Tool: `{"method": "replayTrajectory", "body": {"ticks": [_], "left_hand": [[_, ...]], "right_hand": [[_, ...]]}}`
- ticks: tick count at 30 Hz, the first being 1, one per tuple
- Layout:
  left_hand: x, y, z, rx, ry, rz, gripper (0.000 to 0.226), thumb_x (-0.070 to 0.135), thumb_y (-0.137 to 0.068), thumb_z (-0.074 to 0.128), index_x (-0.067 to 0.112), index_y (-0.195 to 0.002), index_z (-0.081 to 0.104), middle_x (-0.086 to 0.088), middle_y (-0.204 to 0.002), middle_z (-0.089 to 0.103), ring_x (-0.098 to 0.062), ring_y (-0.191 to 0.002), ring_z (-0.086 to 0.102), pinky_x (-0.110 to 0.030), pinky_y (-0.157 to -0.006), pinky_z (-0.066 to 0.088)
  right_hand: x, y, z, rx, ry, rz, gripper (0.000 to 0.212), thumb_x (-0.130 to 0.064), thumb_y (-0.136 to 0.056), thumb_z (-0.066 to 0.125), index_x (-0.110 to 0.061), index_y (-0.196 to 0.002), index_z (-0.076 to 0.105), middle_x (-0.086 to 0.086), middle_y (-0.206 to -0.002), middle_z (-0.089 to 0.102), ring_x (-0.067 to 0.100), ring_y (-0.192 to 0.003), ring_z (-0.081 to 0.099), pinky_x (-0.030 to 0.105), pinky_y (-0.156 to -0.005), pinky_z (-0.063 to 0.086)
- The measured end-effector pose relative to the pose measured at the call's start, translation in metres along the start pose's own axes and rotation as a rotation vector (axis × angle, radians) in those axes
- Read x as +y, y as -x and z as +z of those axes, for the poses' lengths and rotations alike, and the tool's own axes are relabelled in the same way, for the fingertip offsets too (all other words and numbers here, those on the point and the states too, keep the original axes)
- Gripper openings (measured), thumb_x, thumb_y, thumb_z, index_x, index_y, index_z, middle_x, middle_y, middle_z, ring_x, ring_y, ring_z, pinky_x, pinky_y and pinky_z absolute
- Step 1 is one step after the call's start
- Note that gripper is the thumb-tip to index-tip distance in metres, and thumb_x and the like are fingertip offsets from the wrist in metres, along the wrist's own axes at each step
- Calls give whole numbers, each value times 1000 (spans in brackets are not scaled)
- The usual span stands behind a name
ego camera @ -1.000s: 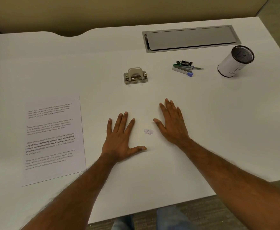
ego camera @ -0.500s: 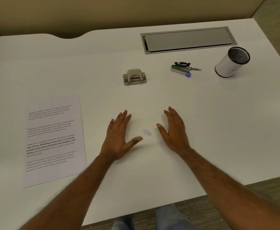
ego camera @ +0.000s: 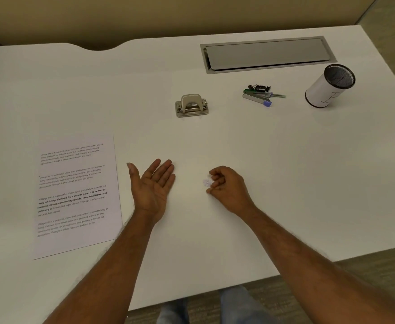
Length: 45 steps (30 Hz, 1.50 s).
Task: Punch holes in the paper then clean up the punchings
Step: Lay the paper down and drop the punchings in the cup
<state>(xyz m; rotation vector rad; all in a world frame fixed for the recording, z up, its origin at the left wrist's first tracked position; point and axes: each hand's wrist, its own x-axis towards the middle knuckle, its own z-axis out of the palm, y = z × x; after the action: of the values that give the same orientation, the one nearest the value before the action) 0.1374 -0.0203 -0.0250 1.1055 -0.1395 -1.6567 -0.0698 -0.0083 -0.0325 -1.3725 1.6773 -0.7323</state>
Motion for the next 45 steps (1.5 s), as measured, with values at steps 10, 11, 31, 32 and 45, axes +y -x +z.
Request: {"method": "replayTrajectory", "body": {"ticks": [10,11,31,32,45], "left_hand": [[8,-3,1,-18,-140,48,79,70,-93,28,8,-136,52,-17,-129,64,-28,-120,62,-46,-108,44],[8,-4,2,-20,-184,61,77,68,-94,28,9,-135,53,-16,-129,64,-27,-120,62,-46,-108,43],[-2,-12,30,-80,-452,133,75,68,-92,18,15,-128,58,-8,-128,65,-21,-122,60,-47,-111,40],[-2,-13,31,-78,-394,105,76,66,-93,16,14,-130,57,-10,-129,64,-23,-123,60,-47,-111,40],[-18,-23,29,-117,31,-42,93,79,-87,24,6,-139,51,-17,-135,60,-28,-126,57,-43,-114,37]], "right_hand": [[3,-9,-13,84,85,-200,28,5,-76,67,-9,-100,65,2,-100,63,12,-85,62,28,-80,55],[7,-8,-14,44,175,-288,28,0,-80,66,-10,-106,64,2,-107,62,13,-95,61,28,-87,52],[25,-18,6,-83,808,-960,27,-7,-90,44,-2,-96,70,7,-95,68,25,-76,62,31,-47,48],[24,-18,7,-72,824,-968,25,-7,-91,45,-2,-92,70,7,-91,67,25,-73,60,32,-46,47],[10,-18,10,56,256,-540,17,1,-85,63,-6,-94,76,3,-93,73,17,-84,67,31,-77,55]]}}
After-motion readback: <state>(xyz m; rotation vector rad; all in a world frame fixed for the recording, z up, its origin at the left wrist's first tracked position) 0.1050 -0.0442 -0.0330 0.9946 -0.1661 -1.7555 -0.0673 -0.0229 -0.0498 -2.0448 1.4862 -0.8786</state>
